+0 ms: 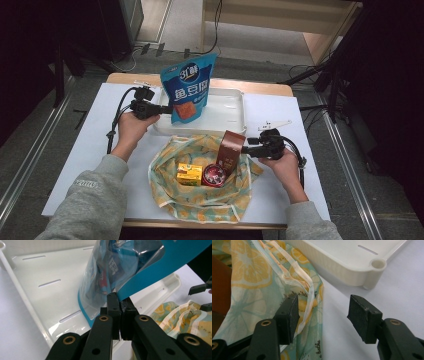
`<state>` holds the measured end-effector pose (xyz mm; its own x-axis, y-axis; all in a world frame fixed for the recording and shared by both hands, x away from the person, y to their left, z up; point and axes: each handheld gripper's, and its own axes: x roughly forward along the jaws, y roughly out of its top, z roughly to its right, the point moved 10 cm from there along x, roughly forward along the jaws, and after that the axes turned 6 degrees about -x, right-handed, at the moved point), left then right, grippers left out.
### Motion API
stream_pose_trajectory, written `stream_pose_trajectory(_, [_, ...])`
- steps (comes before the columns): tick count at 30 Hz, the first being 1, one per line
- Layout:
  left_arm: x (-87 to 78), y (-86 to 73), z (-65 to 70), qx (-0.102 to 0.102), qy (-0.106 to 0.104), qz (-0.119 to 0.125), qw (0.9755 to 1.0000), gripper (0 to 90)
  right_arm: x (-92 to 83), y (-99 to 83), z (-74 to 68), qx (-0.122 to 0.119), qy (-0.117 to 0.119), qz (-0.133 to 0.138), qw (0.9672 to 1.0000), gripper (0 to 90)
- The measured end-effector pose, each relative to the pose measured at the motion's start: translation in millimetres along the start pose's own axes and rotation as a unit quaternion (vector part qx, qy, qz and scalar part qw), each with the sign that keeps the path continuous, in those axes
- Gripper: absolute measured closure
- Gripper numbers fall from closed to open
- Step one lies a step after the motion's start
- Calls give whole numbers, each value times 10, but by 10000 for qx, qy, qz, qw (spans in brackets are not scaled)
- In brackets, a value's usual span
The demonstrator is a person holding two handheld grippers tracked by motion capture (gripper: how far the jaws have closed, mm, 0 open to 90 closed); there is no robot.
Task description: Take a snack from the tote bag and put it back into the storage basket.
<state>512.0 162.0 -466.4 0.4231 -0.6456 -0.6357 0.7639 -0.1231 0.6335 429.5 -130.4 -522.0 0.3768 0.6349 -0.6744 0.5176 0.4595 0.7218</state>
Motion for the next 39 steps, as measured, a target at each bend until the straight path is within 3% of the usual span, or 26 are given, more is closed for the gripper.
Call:
stream_pose_trajectory(3, [21, 13, 1, -2, -32, 4, 10000, 895, -1, 1, -3, 1, 3, 2, 10000, 429])
stream_pose_trajectory(8, [78, 65, 32, 165, 79, -169, 9997, 898, -5, 2, 2, 14, -4, 11, 10000, 430])
stream_pose_trajectory(13, [132, 107, 25, 31, -11, -35, 10000, 898, -11, 4, -1, 22, 13, 22, 10000, 430])
stream_pose_trajectory(19, [169, 183, 3, 131, 71, -170, 9997, 899, -19, 10, -2, 16, 14, 44, 10000, 430])
stream_pose_trajectory(24, [203, 224, -36, -13, -41, -70, 10000, 899, -26, 5, 2, 12, 12, 40, 10000, 430])
stream_pose_trajectory(28, [223, 272, -48, 104, 85, -179, 9998, 900, -33, 5, -4, 13, 7, 51, 10000, 430])
stream_pose_trajectory(39, [299, 402, -132, 13, 120, -108, 9999, 899, -75, 11, -44, 41, 41, 111, 9999, 430])
